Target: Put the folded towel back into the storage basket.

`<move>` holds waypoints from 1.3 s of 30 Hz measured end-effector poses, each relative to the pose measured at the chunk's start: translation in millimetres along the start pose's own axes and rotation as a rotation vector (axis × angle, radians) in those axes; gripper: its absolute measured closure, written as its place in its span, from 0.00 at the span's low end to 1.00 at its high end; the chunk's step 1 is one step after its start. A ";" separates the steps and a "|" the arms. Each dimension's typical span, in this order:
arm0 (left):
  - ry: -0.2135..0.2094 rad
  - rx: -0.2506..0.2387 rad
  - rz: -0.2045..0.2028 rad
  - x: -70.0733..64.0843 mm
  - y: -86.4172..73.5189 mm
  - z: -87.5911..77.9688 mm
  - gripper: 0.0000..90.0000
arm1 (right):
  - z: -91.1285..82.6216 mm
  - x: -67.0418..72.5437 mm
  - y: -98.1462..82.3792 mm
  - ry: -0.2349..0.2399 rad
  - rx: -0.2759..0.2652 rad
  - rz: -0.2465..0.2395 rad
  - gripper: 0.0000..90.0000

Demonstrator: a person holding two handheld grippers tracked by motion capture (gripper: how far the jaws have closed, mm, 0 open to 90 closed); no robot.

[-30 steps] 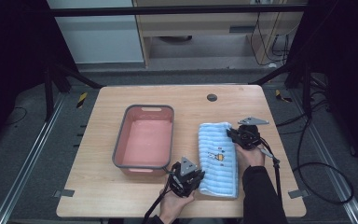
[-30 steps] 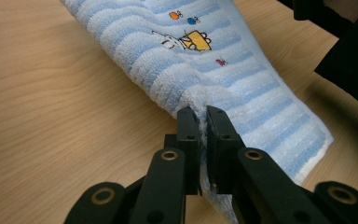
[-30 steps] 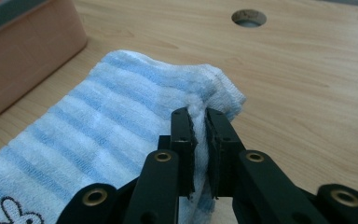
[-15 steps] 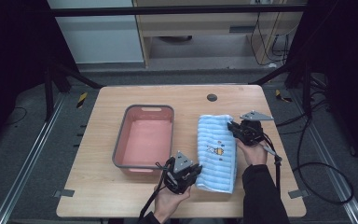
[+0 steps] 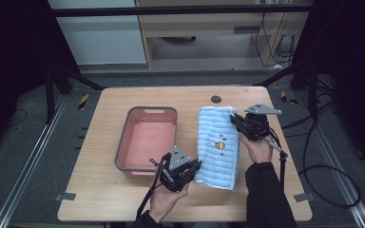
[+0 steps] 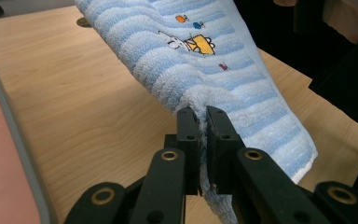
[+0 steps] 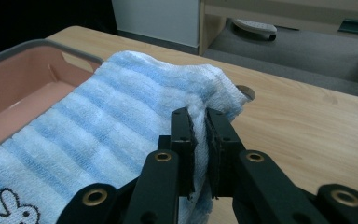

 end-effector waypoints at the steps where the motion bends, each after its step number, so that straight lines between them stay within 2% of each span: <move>1: 0.001 -0.006 0.000 1.7 1.5 -2.3 0.94 | -0.3 1.6 2.7 0.002 -0.006 -0.002 0.92; 8: 0.017 -0.025 -0.006 10.7 9.2 -15.7 0.94 | -2.0 15.4 17.9 0.008 -0.019 -0.015 0.92; 17: 0.043 -0.036 0.018 22.8 19.1 -30.8 0.94 | -1.8 28.9 33.0 0.013 -0.037 -0.027 0.92; 29: 0.058 -0.060 0.016 37.6 25.0 -47.9 0.94 | 0.0 49.1 52.5 0.030 -0.057 -0.040 0.92; 31: 0.065 -0.060 0.024 40.7 25.6 -51.6 0.94 | 1.5 52.4 55.0 0.034 -0.059 -0.042 0.92; 39: 0.093 -0.076 0.005 56.2 25.8 -67.4 0.94 | 13.9 71.1 63.5 0.053 -0.054 -0.064 0.92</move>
Point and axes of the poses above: each handheld gripper's, and its own axes: z roughly forward along the jaws, y roughly out of its top, x roughly to its left, the point moved 3 cm from there along z, roughly forward along the jaws, and after that the axes turned 11 degrees about z, right-handed, at the moved point
